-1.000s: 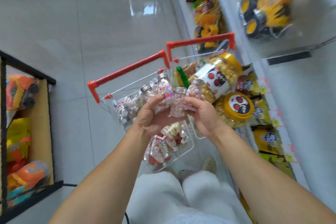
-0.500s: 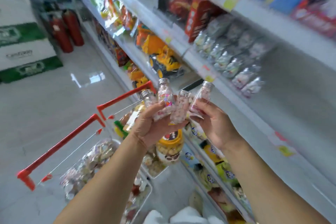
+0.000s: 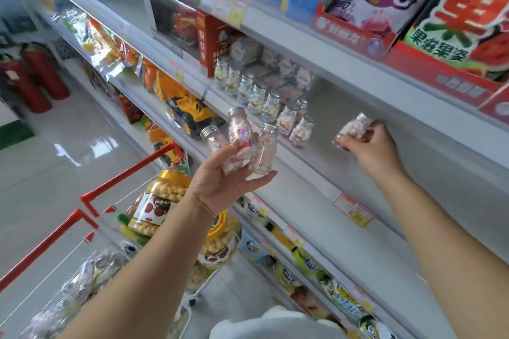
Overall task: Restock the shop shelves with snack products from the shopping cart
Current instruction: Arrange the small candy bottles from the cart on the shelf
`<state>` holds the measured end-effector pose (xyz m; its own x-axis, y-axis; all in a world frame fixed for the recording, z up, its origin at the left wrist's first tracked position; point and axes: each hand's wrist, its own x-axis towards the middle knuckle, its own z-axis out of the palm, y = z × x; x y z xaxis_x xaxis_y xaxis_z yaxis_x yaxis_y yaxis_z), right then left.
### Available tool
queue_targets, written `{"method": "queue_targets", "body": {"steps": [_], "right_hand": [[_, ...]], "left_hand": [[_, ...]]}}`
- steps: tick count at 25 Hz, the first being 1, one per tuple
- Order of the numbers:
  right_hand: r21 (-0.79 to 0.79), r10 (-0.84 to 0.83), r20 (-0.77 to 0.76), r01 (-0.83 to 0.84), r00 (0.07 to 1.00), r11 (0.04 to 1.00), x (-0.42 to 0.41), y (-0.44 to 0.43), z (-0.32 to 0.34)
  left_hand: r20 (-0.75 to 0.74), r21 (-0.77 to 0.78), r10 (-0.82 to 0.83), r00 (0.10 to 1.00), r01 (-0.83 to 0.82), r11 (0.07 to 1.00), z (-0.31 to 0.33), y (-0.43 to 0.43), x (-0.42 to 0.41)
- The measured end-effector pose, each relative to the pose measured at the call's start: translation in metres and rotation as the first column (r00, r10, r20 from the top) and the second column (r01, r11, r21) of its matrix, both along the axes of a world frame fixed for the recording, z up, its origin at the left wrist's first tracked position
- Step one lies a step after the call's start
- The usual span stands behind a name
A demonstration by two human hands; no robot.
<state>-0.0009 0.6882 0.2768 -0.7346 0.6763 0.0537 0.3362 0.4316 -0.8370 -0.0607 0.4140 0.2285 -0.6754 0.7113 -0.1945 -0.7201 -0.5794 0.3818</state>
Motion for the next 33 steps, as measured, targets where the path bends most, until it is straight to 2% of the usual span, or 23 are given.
{"method": "queue_targets", "body": {"steps": [5, 15, 18, 20, 22, 24, 26, 28, 29, 31, 33], "right_hand": [[0.112, 0.129, 0.143, -0.146, 0.981, 0.983, -0.047, -0.007, -0.025], [0.038, 0.239, 0.118, -0.245, 0.964, 0.969, -0.067, 0.002, -0.047], [-0.044, 0.273, 0.117, -0.269, 0.955, 0.962, -0.067, 0.006, -0.051], [-0.101, 0.254, 0.082, -0.246, 0.964, 0.964, -0.061, 0.003, -0.045], [-0.003, 0.11, -0.004, -0.11, 0.994, 0.994, -0.046, -0.008, -0.034], [0.09, 0.01, -0.164, 0.005, 0.986, 0.996, -0.022, -0.027, -0.019], [0.029, 0.143, -0.222, -0.14, 0.964, 0.99, -0.002, -0.054, -0.004], [-0.104, 0.329, -0.117, -0.341, 0.937, 0.934, 0.005, -0.073, 0.007], [-0.157, 0.38, -0.078, -0.387, 0.922, 0.908, 0.006, -0.076, 0.007], [-0.205, 0.364, -0.06, -0.368, 0.93, 0.907, 0.003, -0.073, 0.003], [-0.269, 0.343, -0.123, -0.364, 0.931, 0.892, 0.006, -0.065, 0.001]], "left_hand": [[-0.009, -0.048, -0.062, 0.998, 0.061, 0.997, -0.008, 0.005, -0.005], [0.016, -0.092, -0.088, 0.996, 0.089, 0.992, -0.014, 0.002, -0.014], [0.0, -0.091, -0.121, 0.993, 0.12, 0.989, -0.012, 0.009, -0.015], [-0.016, -0.091, -0.136, 0.991, 0.134, 0.987, -0.009, 0.013, -0.015], [-0.03, -0.095, -0.163, 0.986, 0.159, 0.983, -0.006, 0.018, -0.013], [-0.044, -0.09, -0.186, 0.982, 0.181, 0.979, -0.004, 0.021, -0.013], [-0.064, -0.091, -0.199, 0.978, 0.193, 0.977, -0.003, 0.025, -0.013], [-0.083, -0.109, -0.217, 0.973, 0.207, 0.972, -0.003, 0.029, -0.012], [-0.092, -0.116, -0.228, 0.969, 0.217, 0.969, -0.002, 0.032, -0.011], [-0.11, -0.121, -0.247, 0.963, 0.234, 0.965, -0.001, 0.037, -0.007], [-0.095, -0.1, -0.231, 0.968, 0.221, 0.97, -0.002, 0.04, -0.004]]}}
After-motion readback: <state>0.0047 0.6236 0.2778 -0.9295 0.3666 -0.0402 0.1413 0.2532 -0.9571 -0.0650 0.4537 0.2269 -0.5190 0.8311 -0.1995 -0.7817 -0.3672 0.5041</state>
